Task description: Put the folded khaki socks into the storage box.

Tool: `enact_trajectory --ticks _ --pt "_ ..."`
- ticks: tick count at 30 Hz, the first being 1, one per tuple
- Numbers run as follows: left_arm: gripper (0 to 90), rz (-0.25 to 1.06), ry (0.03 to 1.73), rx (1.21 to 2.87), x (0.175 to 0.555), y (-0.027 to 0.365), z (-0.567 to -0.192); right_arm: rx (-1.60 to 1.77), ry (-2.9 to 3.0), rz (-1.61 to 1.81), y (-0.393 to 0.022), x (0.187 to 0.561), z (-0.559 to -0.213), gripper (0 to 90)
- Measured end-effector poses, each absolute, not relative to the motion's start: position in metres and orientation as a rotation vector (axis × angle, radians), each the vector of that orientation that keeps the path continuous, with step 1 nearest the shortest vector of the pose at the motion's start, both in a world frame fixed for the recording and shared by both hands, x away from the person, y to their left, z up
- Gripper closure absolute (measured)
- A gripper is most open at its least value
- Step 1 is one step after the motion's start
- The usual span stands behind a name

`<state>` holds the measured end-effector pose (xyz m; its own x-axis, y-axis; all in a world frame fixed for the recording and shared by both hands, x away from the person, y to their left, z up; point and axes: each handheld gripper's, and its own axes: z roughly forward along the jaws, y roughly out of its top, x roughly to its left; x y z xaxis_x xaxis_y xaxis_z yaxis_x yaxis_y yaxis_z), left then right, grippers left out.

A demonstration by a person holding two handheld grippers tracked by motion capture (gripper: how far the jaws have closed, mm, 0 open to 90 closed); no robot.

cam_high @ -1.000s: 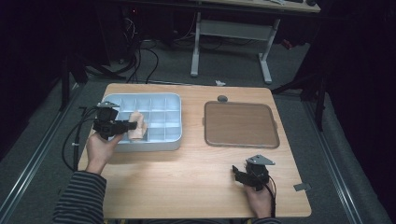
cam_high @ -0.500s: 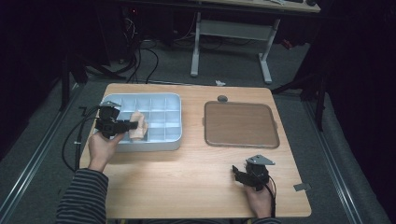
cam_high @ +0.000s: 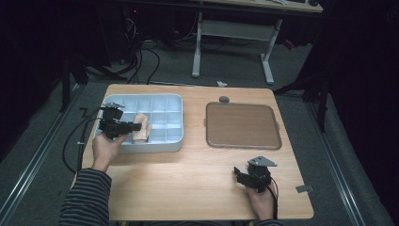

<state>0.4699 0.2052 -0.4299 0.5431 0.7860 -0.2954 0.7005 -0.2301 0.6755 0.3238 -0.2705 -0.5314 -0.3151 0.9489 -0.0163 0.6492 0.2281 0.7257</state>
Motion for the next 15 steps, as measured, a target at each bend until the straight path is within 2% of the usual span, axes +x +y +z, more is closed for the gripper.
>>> enact_trajectory --ticks 15 --pt "75.0 0.127 1.222 2.032 0.475 0.201 -0.440 1.465 2.047 0.866 -0.271 0.324 -0.531 33.1"
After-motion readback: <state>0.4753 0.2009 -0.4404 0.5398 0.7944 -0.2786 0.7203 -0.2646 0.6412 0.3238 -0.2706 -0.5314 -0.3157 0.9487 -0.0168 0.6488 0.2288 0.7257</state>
